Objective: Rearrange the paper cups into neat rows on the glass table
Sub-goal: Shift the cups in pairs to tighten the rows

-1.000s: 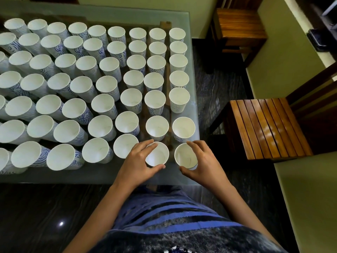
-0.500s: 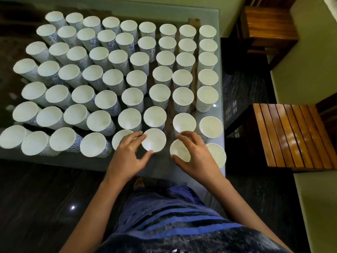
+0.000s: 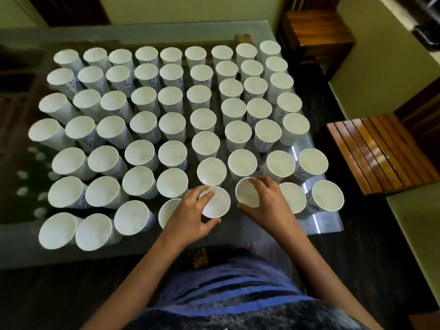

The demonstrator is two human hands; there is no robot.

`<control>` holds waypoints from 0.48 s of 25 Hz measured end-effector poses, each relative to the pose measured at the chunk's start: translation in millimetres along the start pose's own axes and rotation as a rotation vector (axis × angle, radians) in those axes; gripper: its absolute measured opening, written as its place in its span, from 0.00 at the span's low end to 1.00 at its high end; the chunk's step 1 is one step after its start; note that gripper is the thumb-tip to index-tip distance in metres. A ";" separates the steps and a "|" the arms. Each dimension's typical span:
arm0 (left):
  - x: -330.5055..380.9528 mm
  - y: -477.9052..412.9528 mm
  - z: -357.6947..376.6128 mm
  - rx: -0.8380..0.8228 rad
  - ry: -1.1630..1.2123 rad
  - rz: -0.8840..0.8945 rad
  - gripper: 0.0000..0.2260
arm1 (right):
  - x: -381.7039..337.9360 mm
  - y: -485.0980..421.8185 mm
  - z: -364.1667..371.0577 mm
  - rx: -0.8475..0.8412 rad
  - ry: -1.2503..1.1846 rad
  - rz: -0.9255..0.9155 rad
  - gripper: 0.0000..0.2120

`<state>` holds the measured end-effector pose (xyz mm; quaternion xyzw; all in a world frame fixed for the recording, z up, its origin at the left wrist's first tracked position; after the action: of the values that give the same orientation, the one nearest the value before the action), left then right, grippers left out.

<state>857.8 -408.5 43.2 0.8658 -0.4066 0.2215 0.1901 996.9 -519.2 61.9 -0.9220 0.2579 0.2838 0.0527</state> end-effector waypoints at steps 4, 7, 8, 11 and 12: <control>0.5 -1.6 0.1 0.014 0.017 0.050 0.29 | 1.9 1.2 1.9 -0.010 0.004 0.011 0.29; 3.1 -0.5 1.2 0.038 0.044 0.054 0.29 | 6.0 2.0 0.3 -0.057 0.031 -0.006 0.32; 3.9 0.6 1.5 0.036 0.057 0.055 0.29 | 6.3 4.2 -0.6 -0.078 0.037 -0.016 0.33; 6.7 1.7 3.5 0.011 0.091 0.065 0.30 | 6.8 12.4 -1.7 -0.123 0.055 -0.061 0.35; 7.0 1.5 3.4 0.005 0.099 0.061 0.30 | 6.3 14.1 -1.7 -0.134 0.057 -0.079 0.35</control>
<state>861.5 -415.5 44.3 0.8415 -0.4221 0.2708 0.2008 995.0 -534.6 60.5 -0.9408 0.2029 0.2716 -0.0056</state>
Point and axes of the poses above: each hand's wrist, its own y-axis away from the middle knuckle, its own z-axis out of the palm, x = y × z, the point moved 6 cm from there along -y, towards the middle knuckle, and after that the axes turned 7 degrees about -z, right-handed, at the moved point
